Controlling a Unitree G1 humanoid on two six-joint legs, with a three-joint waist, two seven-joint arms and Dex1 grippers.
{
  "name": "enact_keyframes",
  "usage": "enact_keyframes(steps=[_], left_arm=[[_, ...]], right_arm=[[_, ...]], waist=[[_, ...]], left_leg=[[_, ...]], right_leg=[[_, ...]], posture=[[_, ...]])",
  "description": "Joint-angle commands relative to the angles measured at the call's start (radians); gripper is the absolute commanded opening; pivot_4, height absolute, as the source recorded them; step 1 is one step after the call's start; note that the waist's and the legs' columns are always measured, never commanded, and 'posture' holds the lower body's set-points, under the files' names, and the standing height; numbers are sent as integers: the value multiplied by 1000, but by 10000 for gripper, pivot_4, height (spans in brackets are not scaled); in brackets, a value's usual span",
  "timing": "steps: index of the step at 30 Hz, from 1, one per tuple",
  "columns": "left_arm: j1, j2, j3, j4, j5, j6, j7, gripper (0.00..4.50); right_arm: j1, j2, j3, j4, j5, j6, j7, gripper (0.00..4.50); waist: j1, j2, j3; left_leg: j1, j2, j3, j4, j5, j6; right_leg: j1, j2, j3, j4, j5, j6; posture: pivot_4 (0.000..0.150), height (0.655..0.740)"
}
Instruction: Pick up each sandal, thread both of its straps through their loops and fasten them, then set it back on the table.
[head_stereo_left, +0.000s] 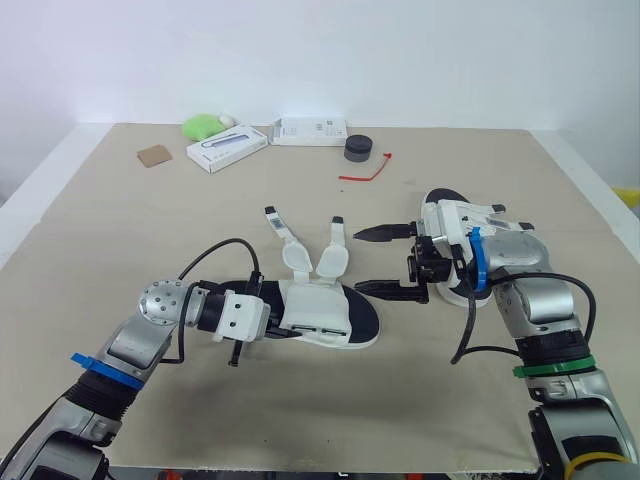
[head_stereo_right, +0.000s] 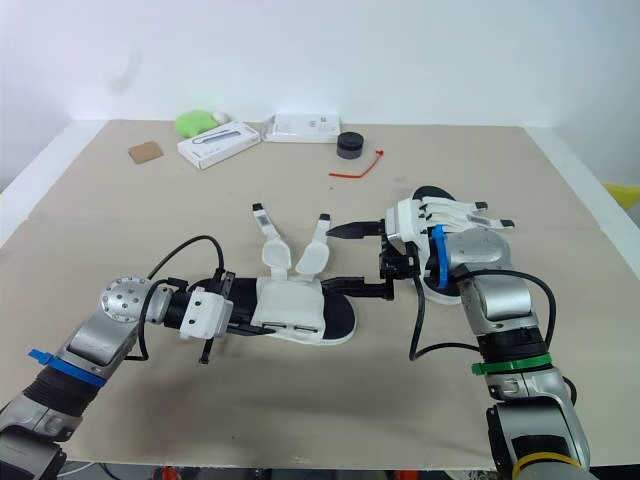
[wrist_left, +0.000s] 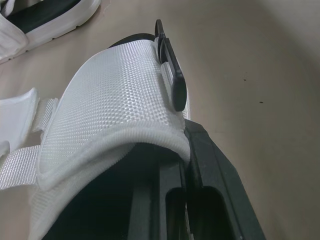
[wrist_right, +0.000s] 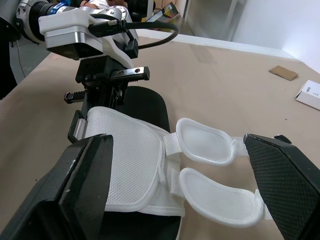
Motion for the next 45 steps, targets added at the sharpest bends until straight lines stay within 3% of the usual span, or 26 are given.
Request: enact_keyframes(steps=[1, 11, 12, 13, 14, 16, 18, 21, 28, 33, 35, 37, 43, 45], left_arm=[[-3, -13, 9, -56, -8, 31, 26, 257], [28, 2, 23, -117, -18, 168, 56, 257], [27, 4, 27, -123, -28, 189, 56, 6155], [26, 5, 30, -129, -38, 212, 54, 7146], [25, 7, 31, -133, -43, 223, 51, 13811], [22, 13, 36, -146, -62, 243, 39, 21033], [16, 30, 60, -178, -118, 303, 17, 31470], [16, 80, 103, -221, -208, 403, -29, 43731], [10, 213, 199, -264, -354, 610, -98, 44671], [8, 222, 237, -278, -374, 638, -78, 44671], [11, 204, 235, -288, -365, 627, -58, 45000], [15, 187, 229, -298, -354, 611, -38, 45000], [13, 165, 229, -296, -343, 605, -10, 45000], [10, 163, 231, -283, -335, 601, -5, 45000]], right_arm=[[-9, -11, -25, -31, 20, -4, 0, 45000], [-7, -11, -21, -36, 17, -1, 1, 45000], [-7, -11, -21, -36, 17, -2, 1, 45000], [-9, -11, -21, -34, 16, -2, 1, 45000], [-11, -10, -20, -32, 16, -2, 1, 45000], [-14, -9, -20, -29, 14, -3, 1, 45000], [-17, -10, -20, -25, 13, -4, 2, 45000], [-11, -18, -21, -25, 11, 1, 3, 45000], [43, -76, -33, -51, 9, 63, -30, 45000], [115, -91, -18, -126, 9, 124, -72, 45000], [130, -85, -5, -142, 0, 130, -87, 39722], [145, -82, 13, -141, -18, 126, -92, 31315], [164, -91, 46, -160, -47, 157, -107, 303], [173, -91, 66, -164, -71, 153, -117, 303]], waist=[[0, 0, 0], [0, 0, 0], [0, 0, 0], [0, 0, 0], [0, 0, 0], [0, 0, 0], [0, 0, 0], [0, 0, 0], [-1, 0, 0], [-1, 0, 0], [-1, 0, 0], [-1, 0, 0], [-1, 0, 0], [-1, 0, 0]], left_leg=[[0, 0, 0, 0, 0, 0], [0, 0, 0, 0, 0, 0], [0, 0, 0, 0, 0, 0], [0, 0, 0, 0, 0, 0], [0, 0, 0, 0, 0, 0], [0, 0, 0, 0, 0, 0], [0, 0, 0, 0, 0, 0], [0, 0, 0, 0, 0, 0], [0, 0, 0, 0, 0, 0], [0, 0, -1, 0, 0, 0], [0, 0, -1, 0, 0, 0], [0, 0, 0, 0, 0, 0], [0, 0, 0, 0, 0, -1], [0, 1, 0, 0, 0, -1]], right_leg=[[0, 0, 0, 0, 0, 0], [0, 0, 0, 0, 0, 0], [0, 0, 0, 0, 0, 0], [0, 0, 0, 0, 0, 0], [0, 0, 0, 0, 0, 0], [0, 1, 0, 0, 0, 0], [0, 1, 0, 0, 0, 0], [0, 0, 0, 0, 0, 0], [0, 0, 0, 0, -1, 0], [0, 1, 0, 1, -2, 1], [0, 1, 0, 1, -2, 1], [0, 0, 0, 1, -2, 1], [0, 1, 1, 0, -3, 0], [0, 2, 1, 0, -3, 0]], posture=[[1500, 7400], [1500, 7400], [1500, 7400], [1500, 7400], [1500, 7400], [1500, 7400], [1500, 7400], [1500, 7400], [1500, 7400], [1500, 7400], [1500, 7400], [1500, 7400], [1500, 7400], [1500, 7400]])
